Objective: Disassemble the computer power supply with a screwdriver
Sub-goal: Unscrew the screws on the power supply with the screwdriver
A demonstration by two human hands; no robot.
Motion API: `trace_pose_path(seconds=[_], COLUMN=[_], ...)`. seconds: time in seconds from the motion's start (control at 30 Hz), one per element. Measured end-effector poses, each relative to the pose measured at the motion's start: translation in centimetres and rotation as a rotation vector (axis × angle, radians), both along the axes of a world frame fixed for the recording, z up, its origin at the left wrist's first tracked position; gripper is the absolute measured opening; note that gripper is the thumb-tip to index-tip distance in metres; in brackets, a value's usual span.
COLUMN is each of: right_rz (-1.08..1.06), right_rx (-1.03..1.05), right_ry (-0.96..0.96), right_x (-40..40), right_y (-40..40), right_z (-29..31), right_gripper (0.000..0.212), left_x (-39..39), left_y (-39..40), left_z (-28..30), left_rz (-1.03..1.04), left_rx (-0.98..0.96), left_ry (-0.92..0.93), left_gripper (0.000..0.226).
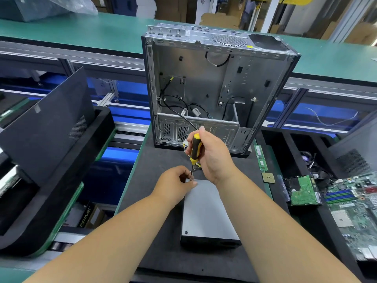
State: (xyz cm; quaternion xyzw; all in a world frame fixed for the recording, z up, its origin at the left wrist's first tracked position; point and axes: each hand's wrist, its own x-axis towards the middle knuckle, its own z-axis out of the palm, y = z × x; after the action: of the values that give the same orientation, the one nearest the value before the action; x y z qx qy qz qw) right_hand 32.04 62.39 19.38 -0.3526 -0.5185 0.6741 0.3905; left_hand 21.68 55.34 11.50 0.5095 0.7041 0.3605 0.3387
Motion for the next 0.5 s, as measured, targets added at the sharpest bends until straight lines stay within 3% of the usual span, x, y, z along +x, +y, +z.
trace_pose_path(seconds=[0.1,0.23,0.3,0.4,0.5], right_rz=[-0.027,-0.024,0.013,0.028,0.041], right_rx=[-0.016,-0.05,-0.055,0.011,0.031], right_ry=[0.022,0.163,0.224,0.162,0.131], right_x=[-0.4,-0.5,-0.2,0.4,0.8], right_y=[-0.2,-0.8,-0.9,-0.9,-0.7], right_z=[-0.1,-0.5,-0.4,-0.2,0.1], right_gripper=[0.058,0.055,0.047,0.023,0.018], left_x=[0.0,0.0,0.0,0.0,0.0], left_y=[0.0,0.0,0.0,0.0,0.0], left_z=[0.0,-0.1,0.0,0.0,0.0], left_rz=[0.012,0.022,0.025,0.026,0.028], left_rx=[-0.006,-0.011,-0.007,-0.004,-0.01], left_ry=[-0.013,-0.006,-0.007,0.0,0.004], left_gripper=[0.019,0.021,0.022,0.023,0.02])
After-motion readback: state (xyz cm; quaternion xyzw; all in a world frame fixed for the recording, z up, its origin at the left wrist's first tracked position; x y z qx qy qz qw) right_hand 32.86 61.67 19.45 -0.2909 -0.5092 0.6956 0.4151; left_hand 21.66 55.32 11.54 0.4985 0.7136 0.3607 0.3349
